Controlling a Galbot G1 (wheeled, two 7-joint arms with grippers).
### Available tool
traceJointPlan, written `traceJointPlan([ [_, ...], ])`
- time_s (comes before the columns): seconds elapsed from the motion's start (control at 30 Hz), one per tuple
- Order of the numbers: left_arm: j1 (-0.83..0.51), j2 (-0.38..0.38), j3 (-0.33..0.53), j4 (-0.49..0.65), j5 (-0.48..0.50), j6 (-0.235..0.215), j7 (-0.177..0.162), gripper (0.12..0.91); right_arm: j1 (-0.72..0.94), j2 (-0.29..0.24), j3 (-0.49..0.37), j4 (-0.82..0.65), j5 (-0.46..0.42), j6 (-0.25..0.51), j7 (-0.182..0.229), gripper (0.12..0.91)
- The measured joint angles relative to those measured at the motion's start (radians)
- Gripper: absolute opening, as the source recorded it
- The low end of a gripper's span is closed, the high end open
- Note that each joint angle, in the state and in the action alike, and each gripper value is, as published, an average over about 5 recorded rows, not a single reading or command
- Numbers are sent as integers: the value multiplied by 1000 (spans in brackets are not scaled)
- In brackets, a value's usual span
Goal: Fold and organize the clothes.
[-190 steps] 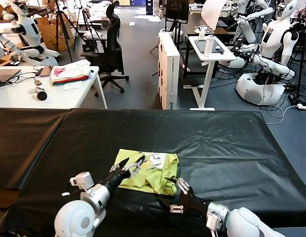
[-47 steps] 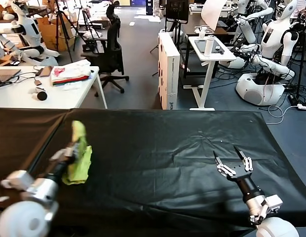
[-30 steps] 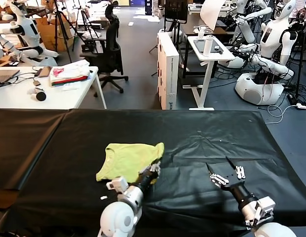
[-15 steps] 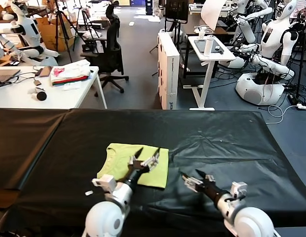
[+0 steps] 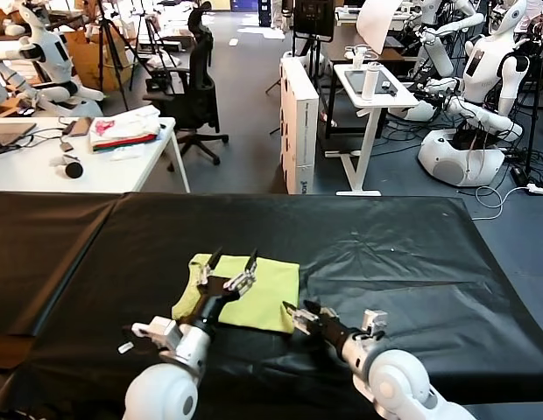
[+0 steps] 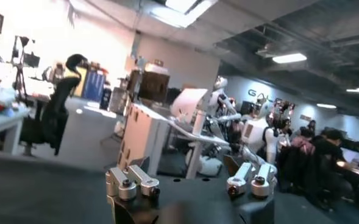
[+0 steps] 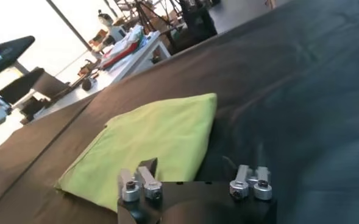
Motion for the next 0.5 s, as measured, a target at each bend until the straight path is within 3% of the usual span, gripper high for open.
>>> traceJointPlan([
  [0.1,5,8,-11,-8,10,-10,-1,907,13,11,-16,-16,-1,4,-3,601],
  [0.33,9,18,-32,-12,8,-16,-3,907,0,5,-9,-15,-15,27,-4,205],
  [0.5,5,28,-52,2,-3,-19,-4,907,-23,-16,33,-15,-38,59,2,167],
])
